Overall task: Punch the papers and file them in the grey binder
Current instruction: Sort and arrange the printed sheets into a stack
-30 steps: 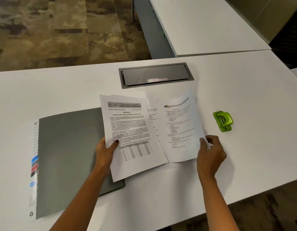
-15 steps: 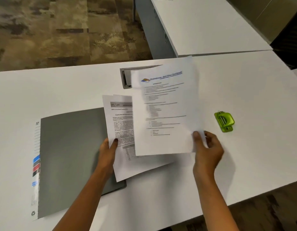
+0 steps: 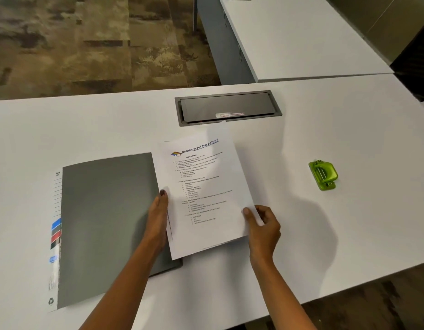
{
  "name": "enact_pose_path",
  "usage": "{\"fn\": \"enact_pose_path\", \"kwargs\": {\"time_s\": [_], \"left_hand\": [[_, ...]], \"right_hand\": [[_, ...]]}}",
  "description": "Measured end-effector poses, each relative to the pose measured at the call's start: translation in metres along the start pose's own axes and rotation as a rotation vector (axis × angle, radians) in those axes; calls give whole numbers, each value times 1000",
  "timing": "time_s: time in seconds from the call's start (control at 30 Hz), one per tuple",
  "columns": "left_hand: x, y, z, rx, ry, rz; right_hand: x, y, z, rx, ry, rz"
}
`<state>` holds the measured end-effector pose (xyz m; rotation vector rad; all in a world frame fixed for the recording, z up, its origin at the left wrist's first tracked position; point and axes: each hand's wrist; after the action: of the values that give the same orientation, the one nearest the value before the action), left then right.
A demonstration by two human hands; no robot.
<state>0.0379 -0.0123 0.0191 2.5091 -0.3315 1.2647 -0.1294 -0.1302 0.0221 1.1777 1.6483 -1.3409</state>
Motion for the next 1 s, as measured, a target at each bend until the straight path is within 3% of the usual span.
{"fn": "enact_pose_path", "kwargs": {"time_s": [0.17,0.3,0.37,0.47,0.57,0.87,1.0], "left_hand": [[-5,-1,2,37,105,167],[-3,-7,3,67,151,185],[-2,-10,3,72,170,197],[-2,-15,5,94,172,190],[0,-18,8,92,177,184],[-1,-25,12,91,188,173],[-2,-27,13,105,178,168]], "right_hand": [[11,3,7,-38,31,-41],[18,-1,26,92,-11,-100],[24,-3,37,157,-61,-299],[27,-5,43,142,7,-709],[28,-6,40,83,-28,-891],[26,-9,53,99,71,-780],[23,-17,56,234,-31,-671]]}}
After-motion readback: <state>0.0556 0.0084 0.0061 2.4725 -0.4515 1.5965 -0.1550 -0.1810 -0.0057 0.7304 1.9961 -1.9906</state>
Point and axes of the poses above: each hand's wrist, its own z-axis towards the middle knuckle, its own y-axis out of the palm, x = y × z, and after that the axes turned 6 degrees about x, right-handed
